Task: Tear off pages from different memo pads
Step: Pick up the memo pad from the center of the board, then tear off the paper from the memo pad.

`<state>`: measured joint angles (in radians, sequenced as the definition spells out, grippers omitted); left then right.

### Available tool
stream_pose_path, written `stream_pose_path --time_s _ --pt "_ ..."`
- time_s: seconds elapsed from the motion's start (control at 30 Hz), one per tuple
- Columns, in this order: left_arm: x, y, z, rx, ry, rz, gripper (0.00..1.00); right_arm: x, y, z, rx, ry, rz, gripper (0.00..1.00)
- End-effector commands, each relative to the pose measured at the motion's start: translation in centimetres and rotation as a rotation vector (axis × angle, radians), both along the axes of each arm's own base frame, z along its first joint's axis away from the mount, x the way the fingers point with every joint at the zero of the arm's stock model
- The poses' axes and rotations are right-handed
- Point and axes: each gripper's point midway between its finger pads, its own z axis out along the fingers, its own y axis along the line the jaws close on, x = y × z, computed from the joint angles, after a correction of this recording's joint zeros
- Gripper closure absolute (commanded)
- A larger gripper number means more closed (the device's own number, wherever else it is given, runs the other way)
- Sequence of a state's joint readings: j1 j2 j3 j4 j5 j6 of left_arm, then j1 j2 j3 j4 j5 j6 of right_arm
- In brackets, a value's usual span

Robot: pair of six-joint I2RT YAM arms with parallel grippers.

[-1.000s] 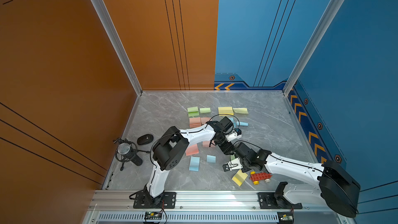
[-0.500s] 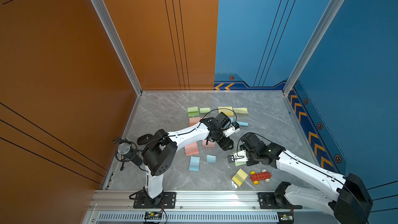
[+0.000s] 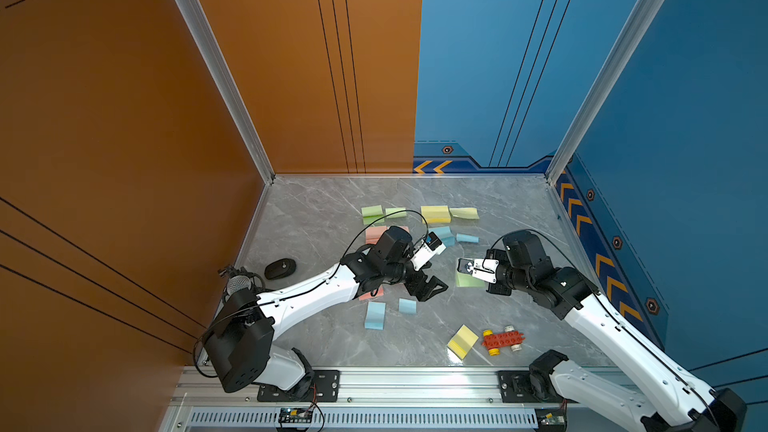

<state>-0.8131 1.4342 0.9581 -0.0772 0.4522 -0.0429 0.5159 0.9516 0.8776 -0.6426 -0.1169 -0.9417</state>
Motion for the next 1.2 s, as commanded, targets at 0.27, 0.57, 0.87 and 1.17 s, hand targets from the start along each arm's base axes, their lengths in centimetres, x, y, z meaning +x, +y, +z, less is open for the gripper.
stream_pose_path --time_s 0.27,0.57,0.87,1.17 --pt "0.0 -3.9 5.3 -0.2 -0.042 -0.02 0.11 -1.3 1.6 3.9 0.31 0.017 -0.078 1.0" --pt "-0.7 -5.8 5.7 -0.207 -0.047 -0.063 0.48 -2.6 2.2 5.2 0.408 0.039 -0.055 1.0" --pt "-1.0 -4.5 3.8 -0.17 -0.013 -0.021 1.0 -1.5 0.7 5.6 0.402 0.01 -0.11 1.0" --pt "1.3 0.5 -1.2 0.076 -0.015 0.224 1.0 1.2 -1.9 6.6 0.296 -0.096 -0.177 1.0"
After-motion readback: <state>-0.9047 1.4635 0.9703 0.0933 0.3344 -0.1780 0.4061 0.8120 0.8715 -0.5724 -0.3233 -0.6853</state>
